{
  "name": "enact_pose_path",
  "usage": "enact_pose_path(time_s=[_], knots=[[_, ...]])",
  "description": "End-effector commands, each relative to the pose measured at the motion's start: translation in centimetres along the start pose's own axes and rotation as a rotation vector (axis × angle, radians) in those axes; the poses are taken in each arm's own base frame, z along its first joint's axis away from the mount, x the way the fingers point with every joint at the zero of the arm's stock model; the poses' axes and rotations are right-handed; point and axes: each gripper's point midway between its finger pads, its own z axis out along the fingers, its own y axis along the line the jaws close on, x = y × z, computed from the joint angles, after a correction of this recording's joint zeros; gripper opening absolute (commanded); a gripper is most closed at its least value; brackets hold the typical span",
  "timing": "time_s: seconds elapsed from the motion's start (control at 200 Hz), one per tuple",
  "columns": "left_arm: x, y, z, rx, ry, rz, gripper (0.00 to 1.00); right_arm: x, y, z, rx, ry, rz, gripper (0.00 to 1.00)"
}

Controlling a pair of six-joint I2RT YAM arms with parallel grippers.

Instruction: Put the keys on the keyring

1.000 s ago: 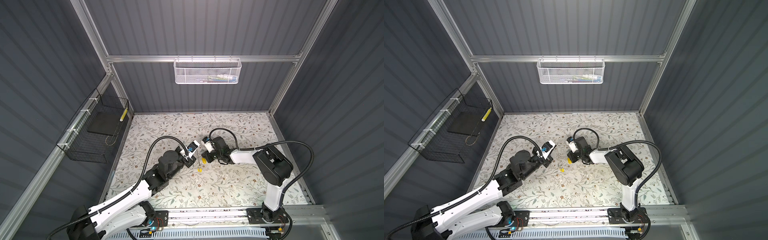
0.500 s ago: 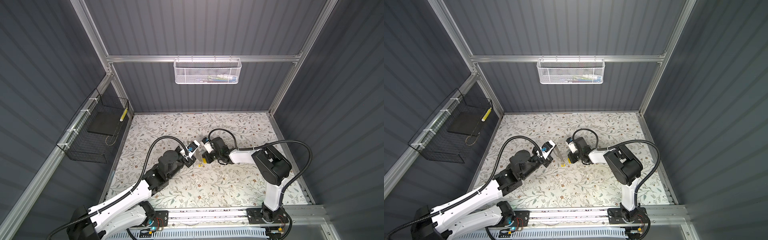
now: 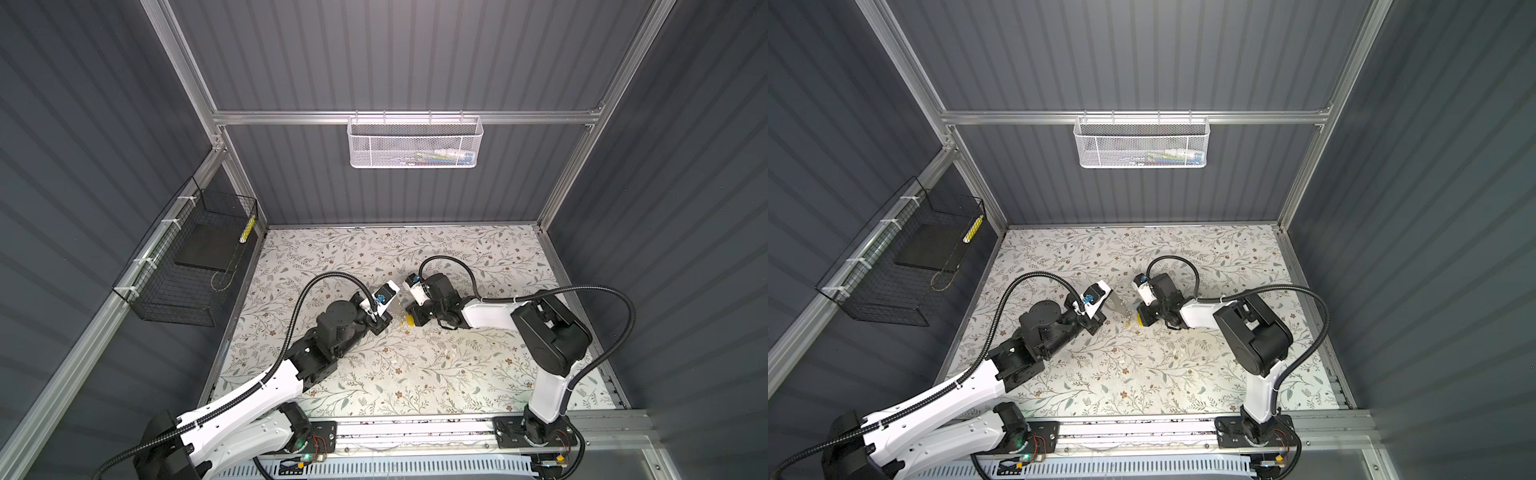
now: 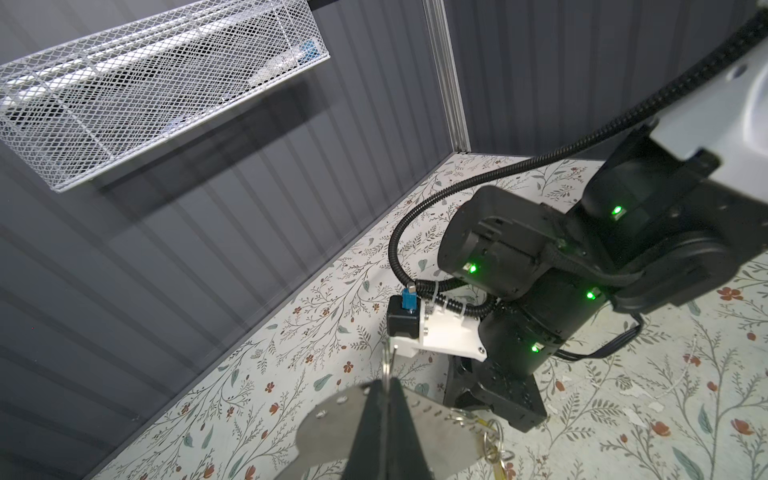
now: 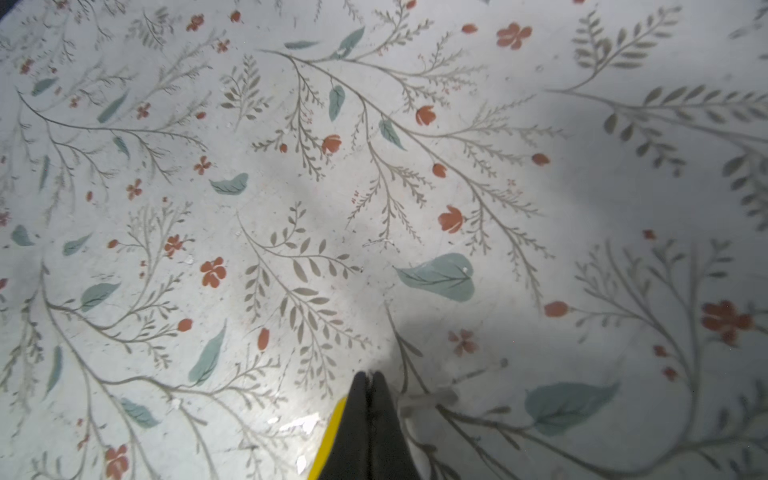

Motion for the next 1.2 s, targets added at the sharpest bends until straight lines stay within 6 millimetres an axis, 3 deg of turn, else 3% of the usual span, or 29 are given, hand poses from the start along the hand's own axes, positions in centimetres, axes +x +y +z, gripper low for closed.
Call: enact_pose_path(time_s=[0.0, 0.475, 0.7, 1.006, 1.196], knots=[[-2.0, 1.0, -0.4, -0.021, -0.050, -0.002, 0.00, -2.4, 0.0, -2.4, 0.004, -0.071, -0.028, 0.00], [-1.6, 0.4, -0.1, 0.006, -0.049, -0.005, 0.00, -8.1, 2.2, -11.9, -0.126, -0.309, -0.096, 0.00], [-1.6, -0.4, 0.3, 0.043, -0.052, -0.009, 0.00, -8.5, 5.8, -16.4, -0.334, -0.412, -0.196, 0.00], [-2.2, -2.1, 1.4, 0.136, -0.078, -0.018, 0.00, -8.8, 8.7, -19.9, -0.446, -0.472, -0.281, 0.00], [-2.3, -3.1, 2.2, 0.185, -0.082, -0.028, 0.00, -9.0, 9.4, -20.9, -0.470, -0.492, -0.312, 0.00]])
